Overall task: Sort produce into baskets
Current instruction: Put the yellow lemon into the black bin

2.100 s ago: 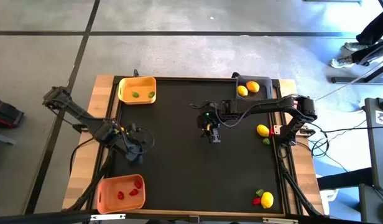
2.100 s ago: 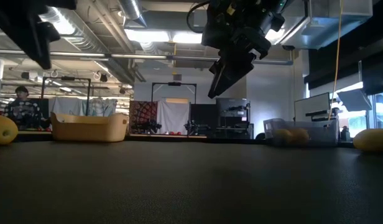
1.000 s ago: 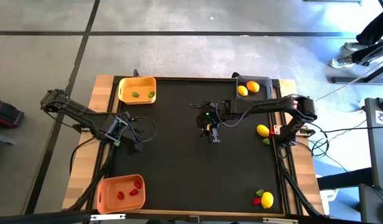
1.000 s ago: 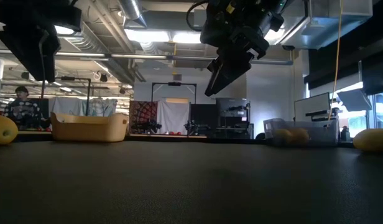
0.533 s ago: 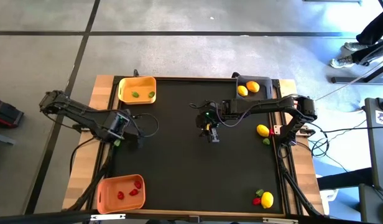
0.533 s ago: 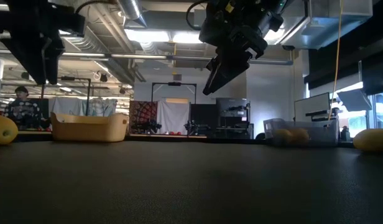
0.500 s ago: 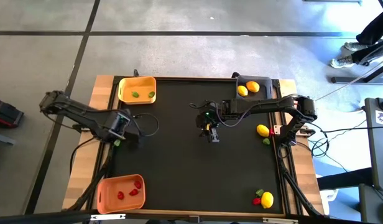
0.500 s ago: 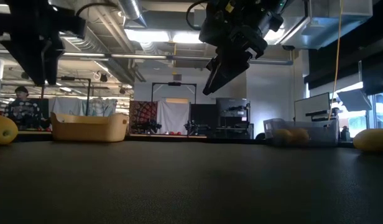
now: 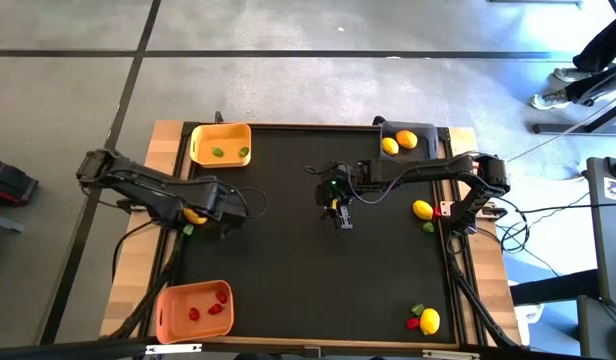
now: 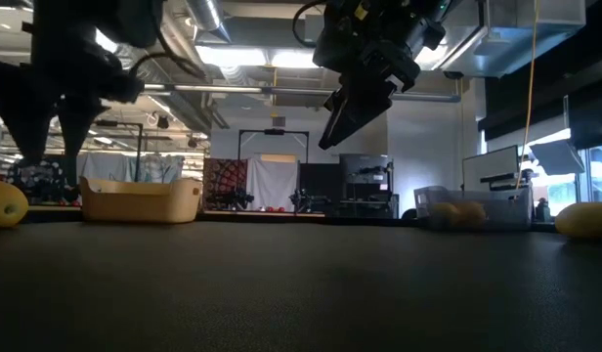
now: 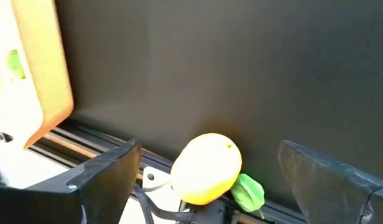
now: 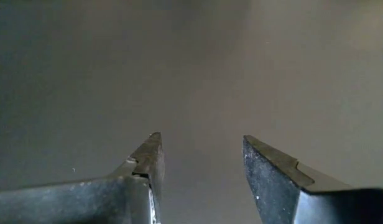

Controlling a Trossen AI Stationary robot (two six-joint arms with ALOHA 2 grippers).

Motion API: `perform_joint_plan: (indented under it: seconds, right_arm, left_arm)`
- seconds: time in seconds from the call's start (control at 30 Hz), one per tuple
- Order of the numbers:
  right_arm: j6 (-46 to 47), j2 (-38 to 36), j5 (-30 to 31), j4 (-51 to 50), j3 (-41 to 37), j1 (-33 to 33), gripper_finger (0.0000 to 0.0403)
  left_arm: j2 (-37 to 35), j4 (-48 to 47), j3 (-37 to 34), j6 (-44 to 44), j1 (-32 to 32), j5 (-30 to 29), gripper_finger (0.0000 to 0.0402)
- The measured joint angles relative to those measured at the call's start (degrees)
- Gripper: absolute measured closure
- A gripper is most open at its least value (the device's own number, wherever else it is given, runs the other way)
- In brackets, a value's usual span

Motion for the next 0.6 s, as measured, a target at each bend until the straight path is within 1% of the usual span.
perform_joint_plan:
  seconds: [0.23,0.37,0.6]
  right_arm:
    - [0.00,0.00,0.00,-0.12,0.00,0.00,0.0235]
    - [0.00,0.00,-0.03,-0.09,0.00,0.00,0.0235]
    - [0.00,0.00,-0.09,-0.04,0.00,0.00,0.0235]
  left_arm:
    - [4.92,0.01,0.00,4.96,1.38,1.07,0.0025]
    - [6.68,0.21,-0.34,6.13,1.41,1.10,0.0025]
    - [6.81,0.86,-6.75,5.13,1.41,3.52,0.0025]
